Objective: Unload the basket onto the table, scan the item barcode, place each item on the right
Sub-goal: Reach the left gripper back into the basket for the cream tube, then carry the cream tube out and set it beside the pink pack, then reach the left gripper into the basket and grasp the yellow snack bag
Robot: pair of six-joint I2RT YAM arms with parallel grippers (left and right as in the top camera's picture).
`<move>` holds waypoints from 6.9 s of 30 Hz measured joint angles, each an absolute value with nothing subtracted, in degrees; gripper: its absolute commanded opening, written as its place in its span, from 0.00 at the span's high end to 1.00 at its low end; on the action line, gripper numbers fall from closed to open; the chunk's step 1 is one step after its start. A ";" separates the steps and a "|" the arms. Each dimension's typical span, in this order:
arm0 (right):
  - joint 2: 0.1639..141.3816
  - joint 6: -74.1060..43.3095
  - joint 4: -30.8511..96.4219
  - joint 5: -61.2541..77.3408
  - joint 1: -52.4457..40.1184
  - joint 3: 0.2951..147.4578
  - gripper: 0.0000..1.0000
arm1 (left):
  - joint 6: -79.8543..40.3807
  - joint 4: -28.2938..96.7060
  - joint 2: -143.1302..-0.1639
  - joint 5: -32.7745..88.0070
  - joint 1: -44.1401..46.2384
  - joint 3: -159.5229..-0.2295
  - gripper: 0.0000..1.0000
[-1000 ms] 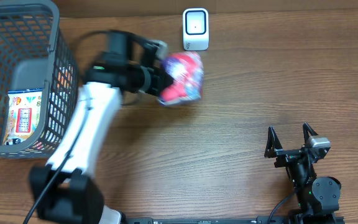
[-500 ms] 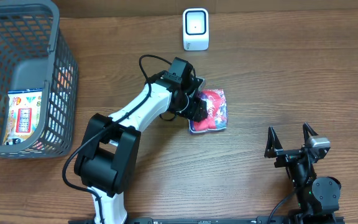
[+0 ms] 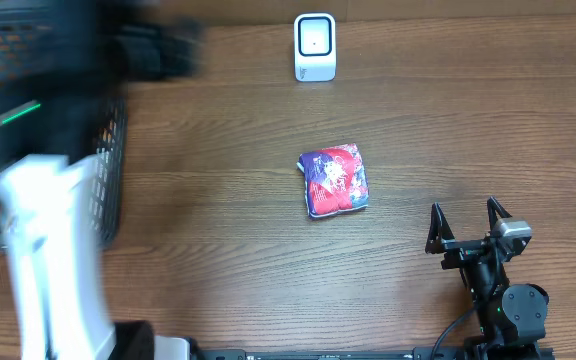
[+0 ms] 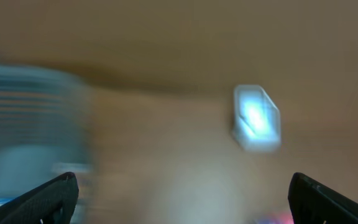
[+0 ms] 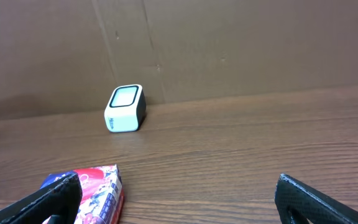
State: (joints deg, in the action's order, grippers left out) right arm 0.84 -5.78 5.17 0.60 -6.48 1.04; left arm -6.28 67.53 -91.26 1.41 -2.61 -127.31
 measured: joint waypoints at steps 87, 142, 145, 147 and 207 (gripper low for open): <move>0.84 -5.78 5.15 0.60 -6.48 1.04 0.00 | 2.42 96.55 -125.36 16.19 -29.98 -162.63 0.96; 0.84 -5.76 5.17 0.60 -6.48 1.04 0.00 | -7.14 85.45 -101.65 -2.24 -0.45 -150.89 0.00; 0.84 -5.78 5.19 0.62 -6.48 1.04 0.00 | -9.17 86.70 -97.62 -1.98 -15.92 -151.57 0.00; 0.84 -5.76 5.15 0.60 -6.48 1.04 0.00 | -9.30 88.38 -97.82 0.16 -22.70 -151.61 0.00; 0.84 -5.80 5.15 0.60 -6.48 1.04 0.00 | -9.78 58.48 -105.25 -16.51 -38.35 -131.70 0.00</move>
State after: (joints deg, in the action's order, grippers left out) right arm 0.84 -5.80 5.15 0.60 -6.48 1.04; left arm -9.78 58.48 -105.25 -16.51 -38.35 -131.70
